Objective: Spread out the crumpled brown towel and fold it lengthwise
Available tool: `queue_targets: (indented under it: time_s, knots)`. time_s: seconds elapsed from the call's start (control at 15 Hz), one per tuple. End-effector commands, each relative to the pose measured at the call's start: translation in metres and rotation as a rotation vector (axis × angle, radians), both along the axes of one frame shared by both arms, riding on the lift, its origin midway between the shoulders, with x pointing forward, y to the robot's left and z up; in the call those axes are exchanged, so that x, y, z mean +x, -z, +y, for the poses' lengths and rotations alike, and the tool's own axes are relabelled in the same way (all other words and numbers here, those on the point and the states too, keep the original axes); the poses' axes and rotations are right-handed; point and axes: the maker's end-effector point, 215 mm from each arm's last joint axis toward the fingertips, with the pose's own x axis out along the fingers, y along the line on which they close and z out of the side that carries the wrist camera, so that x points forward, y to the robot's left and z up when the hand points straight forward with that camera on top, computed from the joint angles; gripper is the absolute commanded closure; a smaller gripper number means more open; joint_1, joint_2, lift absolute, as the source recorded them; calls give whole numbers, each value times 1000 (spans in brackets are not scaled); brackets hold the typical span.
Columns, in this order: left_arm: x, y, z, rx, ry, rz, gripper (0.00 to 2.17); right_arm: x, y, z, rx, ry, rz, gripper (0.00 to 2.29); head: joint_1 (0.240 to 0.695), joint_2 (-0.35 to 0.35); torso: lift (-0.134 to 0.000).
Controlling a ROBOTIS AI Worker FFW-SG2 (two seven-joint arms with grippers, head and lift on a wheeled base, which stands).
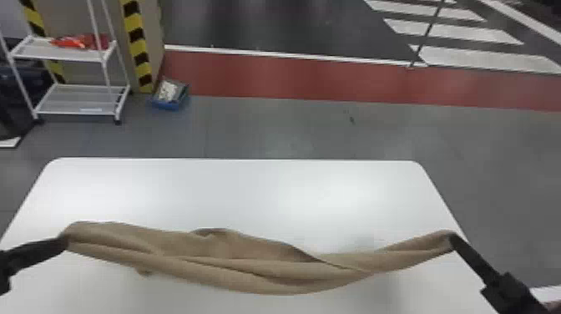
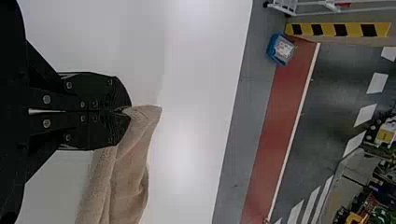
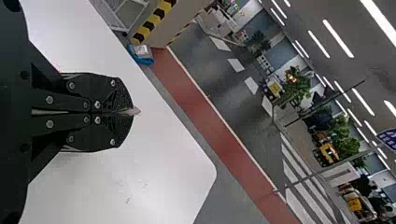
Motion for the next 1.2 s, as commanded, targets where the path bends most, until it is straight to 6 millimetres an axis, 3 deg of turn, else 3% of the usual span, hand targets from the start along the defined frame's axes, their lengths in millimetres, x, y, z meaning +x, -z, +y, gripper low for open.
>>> queue_targets:
  time_s: [0.0, 0.07, 0.2, 0.33, 0.53, 0.67, 0.8, 1.0, 1.13]
  knots:
    - [4, -3, -1, 2, 0, -9, 1892, 7, -2, 19, 65, -48, 37, 1865, 695, -170, 0]
    - [4, -2, -2, 3, -4, -8, 1892, 21, -4, 17, 80, -38, 38, 1865, 695, -154, 0]
    - [6, 1, -1, 19, -16, -11, 1892, 53, 16, 6, 146, 14, 44, 1865, 695, -141, 0]
    - [12, 6, -5, 54, -11, -22, 1892, 96, 64, 15, 265, 47, 91, 1862, 695, -144, 0]
    - [19, 15, -13, 94, -4, -31, 1892, 153, 89, -22, 274, 140, 41, 1858, 695, -141, 0]
    - [19, 16, -14, 98, -4, -29, 1892, 161, 87, -23, 261, 151, 17, 1862, 695, -156, 0]
    - [20, 17, -10, 109, -10, -29, 1892, 162, 76, -39, 236, 194, -26, 1862, 695, -172, 0]
    - [24, 13, -5, 99, -22, -46, 1892, 150, 82, -49, 246, 213, -25, 1862, 695, -184, 0]
    - [31, 5, -5, 87, -24, -65, 1892, 151, 68, -51, 241, 189, -50, 1862, 695, -188, 0]
